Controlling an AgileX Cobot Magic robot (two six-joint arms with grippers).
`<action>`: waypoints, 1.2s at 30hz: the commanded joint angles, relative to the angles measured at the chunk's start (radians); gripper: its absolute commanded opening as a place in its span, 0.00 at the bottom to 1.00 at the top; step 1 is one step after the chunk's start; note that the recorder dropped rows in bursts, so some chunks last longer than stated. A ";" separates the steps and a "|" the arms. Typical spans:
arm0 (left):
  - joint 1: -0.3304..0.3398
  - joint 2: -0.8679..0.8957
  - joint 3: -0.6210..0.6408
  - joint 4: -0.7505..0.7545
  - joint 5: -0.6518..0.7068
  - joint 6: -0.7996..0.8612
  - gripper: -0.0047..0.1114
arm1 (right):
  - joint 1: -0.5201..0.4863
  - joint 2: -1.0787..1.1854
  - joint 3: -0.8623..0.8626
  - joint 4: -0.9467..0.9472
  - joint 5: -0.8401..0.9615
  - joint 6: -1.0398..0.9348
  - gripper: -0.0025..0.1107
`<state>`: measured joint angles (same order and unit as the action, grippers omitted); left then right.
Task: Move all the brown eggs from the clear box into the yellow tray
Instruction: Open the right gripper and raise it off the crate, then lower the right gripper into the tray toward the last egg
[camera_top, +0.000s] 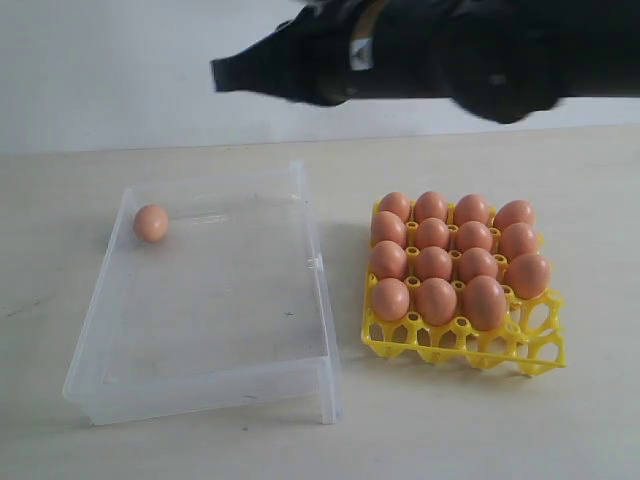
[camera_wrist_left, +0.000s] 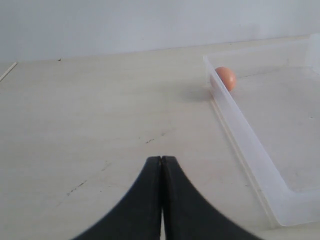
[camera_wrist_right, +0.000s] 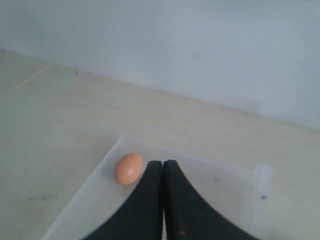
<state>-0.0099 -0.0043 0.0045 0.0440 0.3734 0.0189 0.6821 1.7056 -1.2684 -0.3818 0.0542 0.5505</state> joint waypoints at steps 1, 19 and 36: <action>0.003 0.004 -0.005 0.003 -0.001 0.003 0.04 | 0.066 0.246 -0.233 0.175 0.203 -0.076 0.02; 0.003 0.004 -0.005 0.003 -0.001 0.003 0.04 | 0.072 0.928 -1.227 0.672 0.773 -0.256 0.10; 0.003 0.004 -0.005 0.003 -0.001 0.003 0.04 | 0.028 1.046 -1.312 0.654 0.601 -0.105 0.59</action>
<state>-0.0099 -0.0043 0.0045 0.0440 0.3734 0.0189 0.7180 2.7408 -2.5703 0.2856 0.6991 0.4610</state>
